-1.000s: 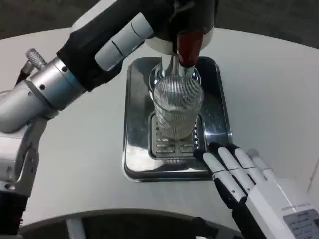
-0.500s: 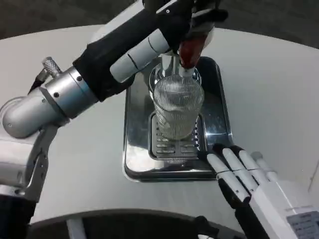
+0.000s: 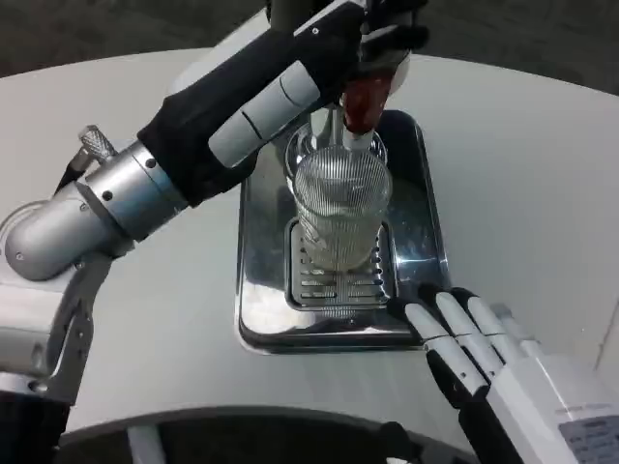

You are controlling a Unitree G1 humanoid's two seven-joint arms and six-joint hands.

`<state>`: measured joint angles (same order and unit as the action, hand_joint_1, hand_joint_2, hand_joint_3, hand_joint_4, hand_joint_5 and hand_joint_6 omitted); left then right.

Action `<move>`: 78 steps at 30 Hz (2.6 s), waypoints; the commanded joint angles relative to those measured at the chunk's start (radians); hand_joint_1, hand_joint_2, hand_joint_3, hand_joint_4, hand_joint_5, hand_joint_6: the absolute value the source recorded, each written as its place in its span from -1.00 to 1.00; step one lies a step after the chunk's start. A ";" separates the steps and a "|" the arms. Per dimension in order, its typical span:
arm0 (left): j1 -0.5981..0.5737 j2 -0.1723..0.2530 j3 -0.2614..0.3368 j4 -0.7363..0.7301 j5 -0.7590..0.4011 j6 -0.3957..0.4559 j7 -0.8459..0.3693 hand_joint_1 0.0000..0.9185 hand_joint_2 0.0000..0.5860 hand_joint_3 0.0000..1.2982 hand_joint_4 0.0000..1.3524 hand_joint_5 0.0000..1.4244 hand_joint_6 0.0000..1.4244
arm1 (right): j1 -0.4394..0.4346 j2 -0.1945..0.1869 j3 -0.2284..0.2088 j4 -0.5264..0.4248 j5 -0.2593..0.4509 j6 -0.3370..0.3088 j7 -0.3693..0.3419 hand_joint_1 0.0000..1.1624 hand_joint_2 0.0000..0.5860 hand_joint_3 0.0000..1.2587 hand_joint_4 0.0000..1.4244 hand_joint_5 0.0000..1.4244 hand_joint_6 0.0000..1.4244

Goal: Grasp the cup under the faucet to collect the drink, then remove the cup.

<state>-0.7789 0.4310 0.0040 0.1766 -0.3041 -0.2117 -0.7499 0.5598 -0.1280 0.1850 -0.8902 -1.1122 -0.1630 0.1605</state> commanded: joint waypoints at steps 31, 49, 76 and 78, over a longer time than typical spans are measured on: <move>0.123 0.191 -0.045 -0.110 0.339 -0.337 0.049 -1.00 -0.62 -1.00 -1.00 -0.92 -0.99 | -0.082 0.151 0.029 0.102 0.090 0.174 0.001 -0.19 0.36 -0.90 -0.97 -0.99 -0.95; 0.132 0.198 -0.061 -0.130 0.344 -0.301 0.078 -1.00 -0.62 -1.00 -1.00 -0.92 -0.99 | -0.552 0.110 -0.087 0.444 0.388 0.305 -0.063 0.08 -0.16 -1.00 -1.00 -1.00 -0.99; 0.128 0.217 -0.061 -0.141 0.345 -0.277 0.080 -1.00 -0.60 -1.00 -1.00 -0.92 -0.99 | -0.912 0.084 -0.039 0.912 0.626 0.216 -0.245 0.20 -0.32 -1.00 -1.00 -1.00 -1.00; 0.128 0.219 -0.060 -0.142 0.347 -0.276 0.082 -1.00 -0.60 -1.00 -1.00 -0.92 -0.99 | -0.934 0.086 -0.035 0.938 0.636 0.209 -0.252 0.20 -0.32 -1.00 -1.00 -1.00 -1.00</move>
<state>-0.6748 0.6270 -0.0471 0.0307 0.0126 -0.5072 -0.6518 -0.3487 -0.0468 0.1441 0.0129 -0.4909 0.0668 -0.0695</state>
